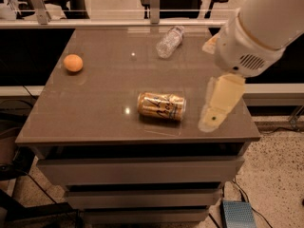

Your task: Place orange can upright

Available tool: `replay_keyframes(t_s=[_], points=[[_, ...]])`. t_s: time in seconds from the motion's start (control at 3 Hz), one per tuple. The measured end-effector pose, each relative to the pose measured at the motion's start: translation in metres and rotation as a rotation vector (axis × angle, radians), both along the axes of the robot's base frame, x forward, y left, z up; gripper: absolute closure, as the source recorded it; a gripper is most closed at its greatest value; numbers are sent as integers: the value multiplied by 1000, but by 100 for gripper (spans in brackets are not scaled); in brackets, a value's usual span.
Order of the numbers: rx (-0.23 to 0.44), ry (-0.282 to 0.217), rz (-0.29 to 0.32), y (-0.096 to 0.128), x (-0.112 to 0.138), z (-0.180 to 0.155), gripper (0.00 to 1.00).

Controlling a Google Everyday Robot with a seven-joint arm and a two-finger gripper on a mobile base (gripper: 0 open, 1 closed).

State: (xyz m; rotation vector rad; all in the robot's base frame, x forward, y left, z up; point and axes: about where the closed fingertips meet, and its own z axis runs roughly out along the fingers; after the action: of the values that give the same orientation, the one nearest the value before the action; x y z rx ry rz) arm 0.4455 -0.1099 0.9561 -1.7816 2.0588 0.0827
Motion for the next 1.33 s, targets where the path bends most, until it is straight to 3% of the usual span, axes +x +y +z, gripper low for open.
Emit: replay_keyframes(t_s=[0.67,1.0,1.33], points=[[-20,-27,28,82,1,-44,0],[-20,-27,28,82,1,-44,0],[-12,-32,20,89,18,-54,0]])
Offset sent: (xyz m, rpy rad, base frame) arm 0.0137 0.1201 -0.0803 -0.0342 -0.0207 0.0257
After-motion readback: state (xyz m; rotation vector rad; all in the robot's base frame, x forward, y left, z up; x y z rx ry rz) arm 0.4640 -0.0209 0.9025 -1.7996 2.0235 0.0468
